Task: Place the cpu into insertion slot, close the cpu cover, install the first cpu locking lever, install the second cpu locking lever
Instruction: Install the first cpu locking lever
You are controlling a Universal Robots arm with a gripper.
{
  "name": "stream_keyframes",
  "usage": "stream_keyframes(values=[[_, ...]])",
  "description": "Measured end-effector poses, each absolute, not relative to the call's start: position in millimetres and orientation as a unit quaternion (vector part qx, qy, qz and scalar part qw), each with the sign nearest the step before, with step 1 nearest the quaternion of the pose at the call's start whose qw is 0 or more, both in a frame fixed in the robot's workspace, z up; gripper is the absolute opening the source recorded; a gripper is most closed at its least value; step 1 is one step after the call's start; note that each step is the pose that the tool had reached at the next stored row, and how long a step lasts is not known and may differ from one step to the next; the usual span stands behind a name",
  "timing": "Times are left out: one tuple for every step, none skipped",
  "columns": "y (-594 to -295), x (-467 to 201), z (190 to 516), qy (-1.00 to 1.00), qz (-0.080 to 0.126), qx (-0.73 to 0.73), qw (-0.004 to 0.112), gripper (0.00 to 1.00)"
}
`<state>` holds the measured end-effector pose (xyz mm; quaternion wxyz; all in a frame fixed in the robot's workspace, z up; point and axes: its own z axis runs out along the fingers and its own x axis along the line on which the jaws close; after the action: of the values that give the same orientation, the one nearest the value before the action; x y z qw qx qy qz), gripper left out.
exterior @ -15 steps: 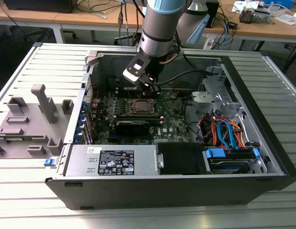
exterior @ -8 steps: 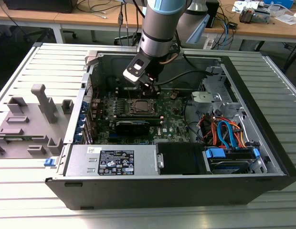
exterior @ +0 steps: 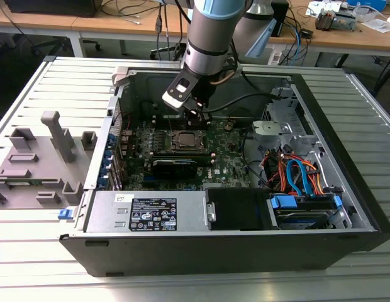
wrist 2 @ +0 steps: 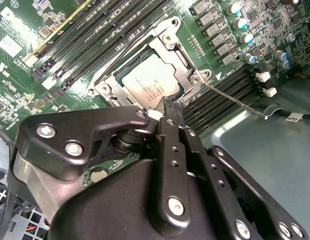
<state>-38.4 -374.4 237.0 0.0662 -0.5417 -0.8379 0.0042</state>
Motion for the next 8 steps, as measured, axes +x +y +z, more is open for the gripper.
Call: stream_keyframes(values=[[-374.4, -38.4, 237.0, -0.838, 0.004, -0.541, 0.066, 0.11], [-374.4, -38.4, 237.0, -0.838, 0.004, -0.541, 0.067, 0.11], [-374.4, -38.4, 237.0, -0.838, 0.003, -0.541, 0.067, 0.11], [-374.4, -38.4, 237.0, -0.839, 0.003, -0.54, 0.067, 0.11], [-374.4, -38.4, 237.0, -0.839, 0.002, -0.54, 0.067, 0.11], [-374.4, -38.4, 237.0, -0.839, 0.002, -0.539, 0.068, 0.11], [-374.4, -38.4, 237.0, -0.839, 0.002, -0.539, 0.068, 0.11], [-374.4, -38.4, 237.0, -0.84, 0.001, -0.539, 0.068, 0.11]])
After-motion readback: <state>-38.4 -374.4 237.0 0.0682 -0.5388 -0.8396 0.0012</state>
